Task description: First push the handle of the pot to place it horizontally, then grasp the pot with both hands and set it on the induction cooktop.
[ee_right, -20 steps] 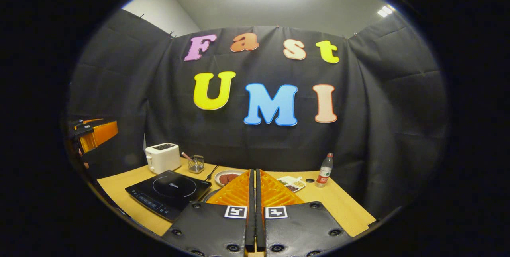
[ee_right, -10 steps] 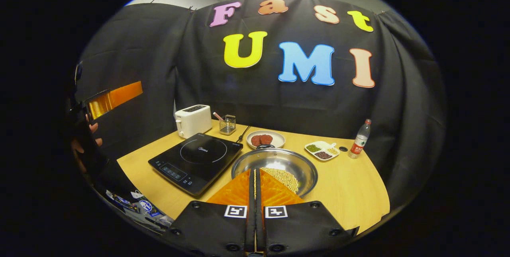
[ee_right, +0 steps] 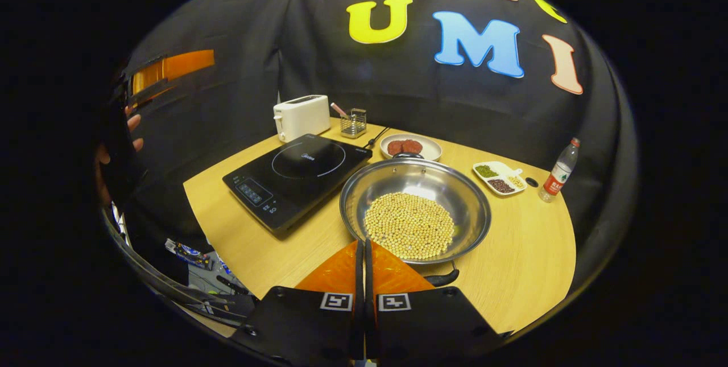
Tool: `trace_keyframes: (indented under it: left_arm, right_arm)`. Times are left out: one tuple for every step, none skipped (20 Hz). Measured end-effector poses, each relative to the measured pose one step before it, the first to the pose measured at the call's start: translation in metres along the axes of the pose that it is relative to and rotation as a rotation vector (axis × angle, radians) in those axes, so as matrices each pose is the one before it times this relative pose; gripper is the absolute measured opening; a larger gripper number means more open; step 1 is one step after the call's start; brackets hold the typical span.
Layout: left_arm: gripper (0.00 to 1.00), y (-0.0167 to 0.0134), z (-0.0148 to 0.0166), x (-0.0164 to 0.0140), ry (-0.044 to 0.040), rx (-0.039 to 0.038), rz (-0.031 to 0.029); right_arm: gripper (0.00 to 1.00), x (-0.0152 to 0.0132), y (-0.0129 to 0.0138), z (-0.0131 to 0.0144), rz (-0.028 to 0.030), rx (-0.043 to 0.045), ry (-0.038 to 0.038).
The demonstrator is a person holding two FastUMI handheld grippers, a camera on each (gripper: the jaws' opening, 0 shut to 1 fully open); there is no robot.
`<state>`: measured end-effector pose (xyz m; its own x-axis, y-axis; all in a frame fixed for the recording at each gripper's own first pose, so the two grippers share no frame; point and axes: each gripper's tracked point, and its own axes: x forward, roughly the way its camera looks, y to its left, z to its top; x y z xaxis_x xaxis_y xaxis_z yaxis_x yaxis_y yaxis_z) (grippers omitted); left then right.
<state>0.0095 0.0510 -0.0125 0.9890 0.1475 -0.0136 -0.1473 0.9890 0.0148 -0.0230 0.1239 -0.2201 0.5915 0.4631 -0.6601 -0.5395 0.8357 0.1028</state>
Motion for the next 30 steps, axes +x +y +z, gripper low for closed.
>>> trace_keyframes:
  left_arm:
    - [0.83, -0.00116, -0.00044, 0.00105, 0.00212, 0.00558, 0.00671]
    - [0.8, -0.00145, -0.00058, 0.00071, 0.00424, 0.00503, 0.00636]
    - [0.83, -0.00164, -0.00201, 0.00143, 0.00379, 0.00274, 0.0077]
    - [0.83, -0.0021, -0.00174, 0.00149, 0.00778, 0.00008, 0.00649]
    - [0.83, -0.00224, -0.00252, 0.0005, 0.00975, -0.00082, 0.00634]
    - [0.83, -0.00242, -0.00192, 0.00153, 0.00628, -0.00115, 0.00316]
    - [0.8, -0.00219, -0.00135, 0.00037, 0.00297, 0.00164, 0.00333]
    - [0.8, -0.00201, -0.00027, 0.00141, 0.00164, 0.00441, 0.00353]
    - [0.81, -0.0009, -0.00086, 0.00128, 0.00348, 0.00381, 0.00219]
    - [0.81, -0.00182, -0.00032, 0.00117, 0.0036, 0.00281, 0.00059]
    - [0.81, -0.0012, -0.00107, 0.00088, 0.00329, 0.00263, 0.00108]
    - [0.8, -0.00064, -0.00043, 0.00171, 0.00289, 0.00247, 0.00134]
    - [0.8, -0.00116, -0.00154, 0.00049, 0.00192, 0.00242, 0.00227]
    - [0.81, -0.00067, -0.00009, 0.0009, 0.00178, 0.00072, 0.00194]
    - [0.81, -0.0009, -0.00087, 0.00133, 0.00247, -0.00043, 0.00069]
    - [0.81, -0.00025, -0.0003, 0.00122, 0.0018, -0.00041, -0.0003]
    - [0.81, -0.00219, -0.00172, 0.00153, -0.00026, 0.0004, -0.00282]
    - [0.83, -0.00291, 0.00026, 0.00084, -0.00088, 0.00088, -0.00445]
    - [0.81, -0.00314, 0.00109, 0.00098, -0.00088, 0.00116, -0.00575]
    - [0.82, -0.00284, 0.00052, 0.00122, -0.00234, 0.00071, -0.00608]
    - [0.83, -0.00398, -0.00034, 0.00073, -0.00177, 0.00025, -0.00703]
    - [0.81, -0.00383, 0.00064, 0.00112, -0.00021, -0.00053, -0.00805]
    - [0.81, -0.00381, -0.00169, 0.0003, 0.00163, -0.00069, -0.00725]
    - [0.81, -0.00323, -0.00038, 0.00042, 0.00286, -0.0015, -0.00624]
    - [0.81, -0.00273, -0.00185, 0.00158, 0.00252, -0.00209, -0.00498]
    - [0.81, -0.00222, -0.00076, 0.00053, 0.00144, -0.00222, -0.00417]
    - [0.81, -0.00202, -0.00116, 0.00067, 0.00115, -0.00119, -0.00336]
    - [0.81, -0.00212, 0.00008, 0.00028, 0.00073, 0.00005, -0.0025]
    - [0.83, -0.00287, -0.00076, 0.0005, -0.00018, 0.00097, -0.00213]
    - [0.83, -0.0026, 0.00096, 0.00044, -0.00196, 0.00137, -0.00225]
  right_arm:
    - [0.02, 0.00493, -0.00128, -0.00544, 0.01725, -0.00644, 0.02307]
    - [0.02, 0.00443, -0.00104, -0.00511, 0.01465, -0.00678, 0.01739]
    - [0.02, 0.00398, -0.00214, -0.00481, 0.01029, -0.008, 0.02019]
    - [0.02, 0.0037, -0.00157, -0.00575, 0.01021, -0.00553, 0.01837]
    - [0.02, 0.00344, -0.00119, -0.00442, 0.01052, -0.00146, 0.017]
    - [0.02, 0.00345, -0.00004, -0.00464, 0.01243, -0.00178, 0.01708]
    - [0.02, 0.0039, -0.00289, -0.00224, 0.00097, -0.00268, 0.01283]
    - [0.02, 0.00457, -0.00223, -0.00366, 0.0032, 0.00115, 0.01319]
    - [0.02, 0.00371, -0.00245, -0.00267, 0.00504, 0.00739, 0.0118]
    - [0.02, 0.00435, -0.00198, -0.00323, 0.00422, 0.009, 0.01123]
    - [0.02, 0.0033, -0.00406, -0.00286, -0.00258, 0.00686, 0.01545]
    - [0.02, 0.00535, -0.00502, -0.00538, -0.00678, 0.00422, 0.01508]
    - [0.02, 0.00303, -0.00357, -0.00179, 0.00106, 0.01097, 0.00968]
    - [0.03, 0.00117, 0.0013, -0.00057, 0.01542, 0.02033, 0.00259]
    - [0.03, -0.00036, -0.00007, 0.00016, 0.00668, 0.01402, -0.00129]
    - [0.03, -0.00046, -0.00147, -0.00073, -0.0035, 0.00136, -0.00063]
    - [0.02, -0.00066, -0.00313, -0.00021, -0.00795, -0.00673, 0.00016]
    - [0.02, -0.00192, -0.00303, -0.00252, -0.00936, -0.00438, -0.00029]
    - [0.02, -0.00204, -0.00417, -0.00168, -0.00709, 0.00103, 0.0019]
    - [0.02, -0.00179, -0.00309, -0.00181, -0.0054, 0.00647, 0.00025]
    - [0.0, -0.00149, -0.00453, -0.00045, -0.00667, 0.0087, 0.00022]
    - [0.0, -0.00152, -0.00449, -0.00207, -0.008, 0.00959, 0.00061]
    - [0.0, -0.00214, -0.00442, -0.00119, -0.00843, 0.0091, 0.00098]
    - [0.02, -0.0012, -0.00406, -0.00096, -0.0084, 0.00687, 0.0001]
    - [0.02, -0.001, -0.00514, -0.00013, -0.01132, 0.00394, -0.00035]
    - [0.02, -0.00051, -0.00539, -0.00138, -0.01175, 0.00316, -0.00141]
    - [0.02, -0.00114, -0.00562, 0.00006, -0.01143, 0.00438, -0.00159]
    - [0.02, -0.00023, -0.00473, -0.00117, -0.00853, 0.00485, -0.00107]
    - [0.0, -0.00086, -0.00538, -0.00031, -0.00826, 0.00523, -0.00121]
    - [0.0, 0.00002, -0.00529, -0.00081, -0.00918, 0.00457, -0.00085]
